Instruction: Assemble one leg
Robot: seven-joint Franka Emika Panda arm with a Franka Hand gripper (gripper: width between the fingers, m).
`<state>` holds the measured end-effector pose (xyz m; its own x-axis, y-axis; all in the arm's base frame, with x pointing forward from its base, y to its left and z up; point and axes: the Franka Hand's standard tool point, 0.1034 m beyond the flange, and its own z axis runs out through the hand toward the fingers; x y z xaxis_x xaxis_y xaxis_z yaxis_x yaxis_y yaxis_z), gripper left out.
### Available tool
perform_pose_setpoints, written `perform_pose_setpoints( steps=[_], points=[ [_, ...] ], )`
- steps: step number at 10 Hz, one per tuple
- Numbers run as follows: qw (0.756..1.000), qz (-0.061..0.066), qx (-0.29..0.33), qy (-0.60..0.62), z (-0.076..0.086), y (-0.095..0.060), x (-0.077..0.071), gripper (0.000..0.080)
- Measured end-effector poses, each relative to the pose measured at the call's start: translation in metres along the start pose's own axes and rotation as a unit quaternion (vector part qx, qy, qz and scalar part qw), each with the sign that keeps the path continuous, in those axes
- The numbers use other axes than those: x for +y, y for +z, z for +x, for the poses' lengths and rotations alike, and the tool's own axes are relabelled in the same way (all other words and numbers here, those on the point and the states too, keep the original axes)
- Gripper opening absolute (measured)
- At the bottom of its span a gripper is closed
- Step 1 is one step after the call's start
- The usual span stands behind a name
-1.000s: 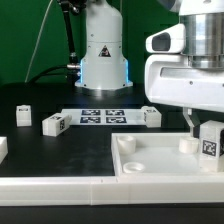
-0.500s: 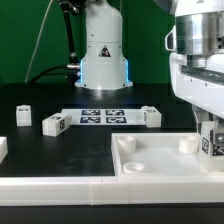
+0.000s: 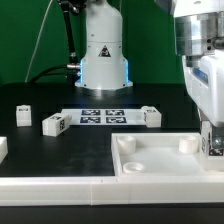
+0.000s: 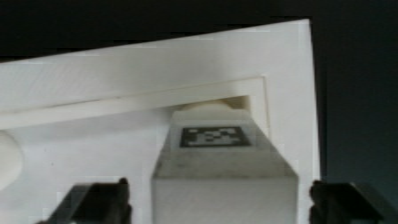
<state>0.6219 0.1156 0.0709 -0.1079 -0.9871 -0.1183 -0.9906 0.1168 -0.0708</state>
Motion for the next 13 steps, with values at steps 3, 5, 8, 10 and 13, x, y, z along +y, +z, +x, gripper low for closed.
perform_pose_setpoints(
  steps=[3,5,8,10,13],
  points=[
    [0.995,-0.003,0.000,-0.097,0.0002,-0.0009,-0.0005,0.0634],
    [0.979,-0.009,-0.002,-0.202,-0.0016,-0.0015,0.0004,0.0647],
    [0.932,-0.017,-0.003,-0.361,-0.0026,-0.0014,0.0009,0.0649],
    [0.891,-0.027,-0.004,-0.453,-0.0039,0.0008,-0.0005,0.0649],
    [0.829,-0.034,0.005,-0.558,-0.0060,0.0023,-0.0002,0.0649]
  ],
)
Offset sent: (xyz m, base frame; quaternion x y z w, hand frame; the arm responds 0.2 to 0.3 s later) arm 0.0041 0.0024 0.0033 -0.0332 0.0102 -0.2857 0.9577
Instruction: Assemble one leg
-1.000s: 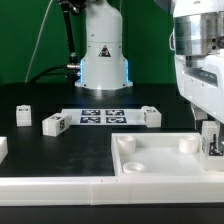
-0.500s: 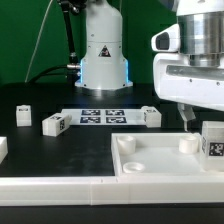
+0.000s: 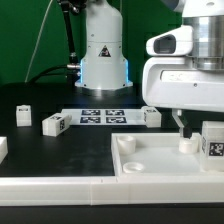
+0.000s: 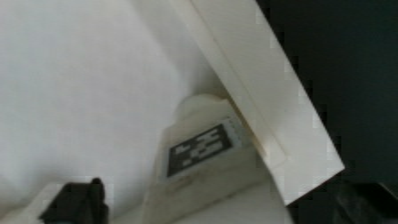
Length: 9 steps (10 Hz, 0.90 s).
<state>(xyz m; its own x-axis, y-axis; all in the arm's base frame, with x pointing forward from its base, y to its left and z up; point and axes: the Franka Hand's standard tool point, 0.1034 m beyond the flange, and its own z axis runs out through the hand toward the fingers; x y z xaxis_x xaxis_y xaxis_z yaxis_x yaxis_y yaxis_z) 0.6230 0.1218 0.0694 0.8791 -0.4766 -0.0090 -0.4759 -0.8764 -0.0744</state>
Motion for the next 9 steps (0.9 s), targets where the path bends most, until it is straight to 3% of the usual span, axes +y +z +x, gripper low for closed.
perform_pose_setpoints(
  steps=[3,6,7,8,9],
  points=[
    [0.987,-0.003,0.001,-0.161,0.0050,0.0001,0.0068,0.0649],
    [0.984,-0.003,0.002,-0.178,0.0068,0.0000,0.0089,0.0621],
    [0.984,-0.003,0.002,-0.178,0.0069,0.0000,0.0089,0.0443],
    [0.986,-0.003,0.002,-0.170,0.0068,0.0000,0.0089,0.0443],
    [0.986,-0.003,0.002,-0.164,0.0069,0.0000,0.0089,0.0287]
  ],
)
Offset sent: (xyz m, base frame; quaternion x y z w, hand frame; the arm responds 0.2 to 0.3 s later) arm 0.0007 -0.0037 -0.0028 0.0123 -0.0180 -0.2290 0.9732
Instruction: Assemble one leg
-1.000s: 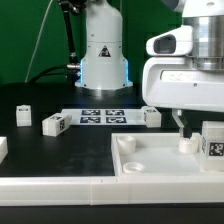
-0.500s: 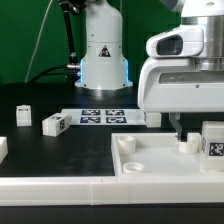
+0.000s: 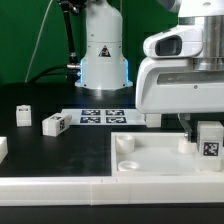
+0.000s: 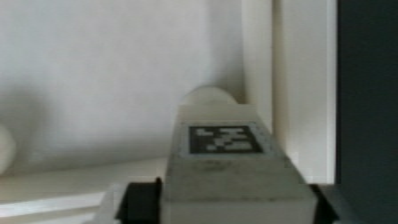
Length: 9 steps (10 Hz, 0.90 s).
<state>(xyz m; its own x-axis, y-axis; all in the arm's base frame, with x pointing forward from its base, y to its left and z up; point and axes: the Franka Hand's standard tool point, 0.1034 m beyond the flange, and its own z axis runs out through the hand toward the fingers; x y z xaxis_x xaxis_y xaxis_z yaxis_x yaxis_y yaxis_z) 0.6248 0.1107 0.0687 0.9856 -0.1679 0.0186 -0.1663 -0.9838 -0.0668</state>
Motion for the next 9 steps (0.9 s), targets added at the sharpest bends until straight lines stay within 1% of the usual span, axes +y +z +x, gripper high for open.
perform_pose_setpoints(
  steps=[1,3,4,6,9],
  points=[
    [1.000,0.000,0.000,0.000,0.000,0.000,0.000,0.0288],
    [0.996,0.004,0.000,0.088,0.000,0.000,0.000,0.0288],
    [0.991,0.003,0.005,0.132,-0.001,0.000,0.001,0.0288],
    [0.978,-0.002,0.018,0.208,-0.002,0.000,0.013,0.0289],
    [0.950,-0.010,0.036,0.309,-0.003,-0.001,0.027,0.0297]
  ],
)
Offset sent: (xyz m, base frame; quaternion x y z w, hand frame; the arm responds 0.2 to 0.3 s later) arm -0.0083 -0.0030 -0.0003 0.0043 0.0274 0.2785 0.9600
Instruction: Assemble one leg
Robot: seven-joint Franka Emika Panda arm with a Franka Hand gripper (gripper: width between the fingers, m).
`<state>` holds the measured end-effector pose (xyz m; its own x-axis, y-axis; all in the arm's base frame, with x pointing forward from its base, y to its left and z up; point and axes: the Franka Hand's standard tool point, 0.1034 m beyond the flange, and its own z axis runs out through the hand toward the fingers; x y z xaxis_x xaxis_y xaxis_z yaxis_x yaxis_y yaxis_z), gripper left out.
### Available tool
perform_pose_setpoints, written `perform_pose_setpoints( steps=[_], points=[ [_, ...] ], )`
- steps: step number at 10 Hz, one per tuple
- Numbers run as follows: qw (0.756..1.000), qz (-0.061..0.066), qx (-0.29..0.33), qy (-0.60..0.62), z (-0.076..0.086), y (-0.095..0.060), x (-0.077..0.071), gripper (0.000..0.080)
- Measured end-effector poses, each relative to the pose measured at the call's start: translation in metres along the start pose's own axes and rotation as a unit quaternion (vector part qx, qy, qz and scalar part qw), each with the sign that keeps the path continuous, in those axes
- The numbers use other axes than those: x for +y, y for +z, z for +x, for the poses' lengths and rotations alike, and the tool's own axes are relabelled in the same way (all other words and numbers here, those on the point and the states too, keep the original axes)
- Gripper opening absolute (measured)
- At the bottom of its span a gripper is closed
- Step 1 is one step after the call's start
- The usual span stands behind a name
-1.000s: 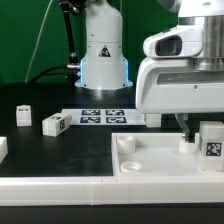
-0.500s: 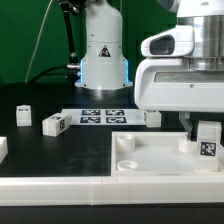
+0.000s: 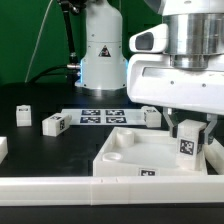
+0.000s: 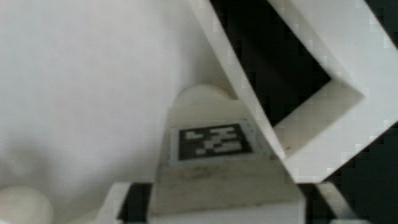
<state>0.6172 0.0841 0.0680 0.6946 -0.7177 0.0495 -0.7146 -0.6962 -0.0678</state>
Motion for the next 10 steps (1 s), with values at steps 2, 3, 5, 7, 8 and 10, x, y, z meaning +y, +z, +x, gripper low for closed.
perform_pose_setpoints(
  steps=[2,3,5,7,8,10],
  points=[
    [0.999,-0.007,0.007,0.031,0.0052,-0.0004,0.0062,0.0301],
    [1.000,-0.007,0.007,0.030,0.0052,-0.0003,0.0060,0.0301],
    [1.000,-0.007,0.007,0.030,0.0049,-0.0002,0.0058,0.0557],
    [1.000,-0.007,0.007,0.029,0.0048,-0.0001,0.0058,0.0630],
    [1.000,-0.007,0.007,0.029,0.0048,-0.0001,0.0058,0.0646],
    [1.000,-0.007,0.007,0.029,0.0048,0.0000,0.0058,0.0649]
  ],
)
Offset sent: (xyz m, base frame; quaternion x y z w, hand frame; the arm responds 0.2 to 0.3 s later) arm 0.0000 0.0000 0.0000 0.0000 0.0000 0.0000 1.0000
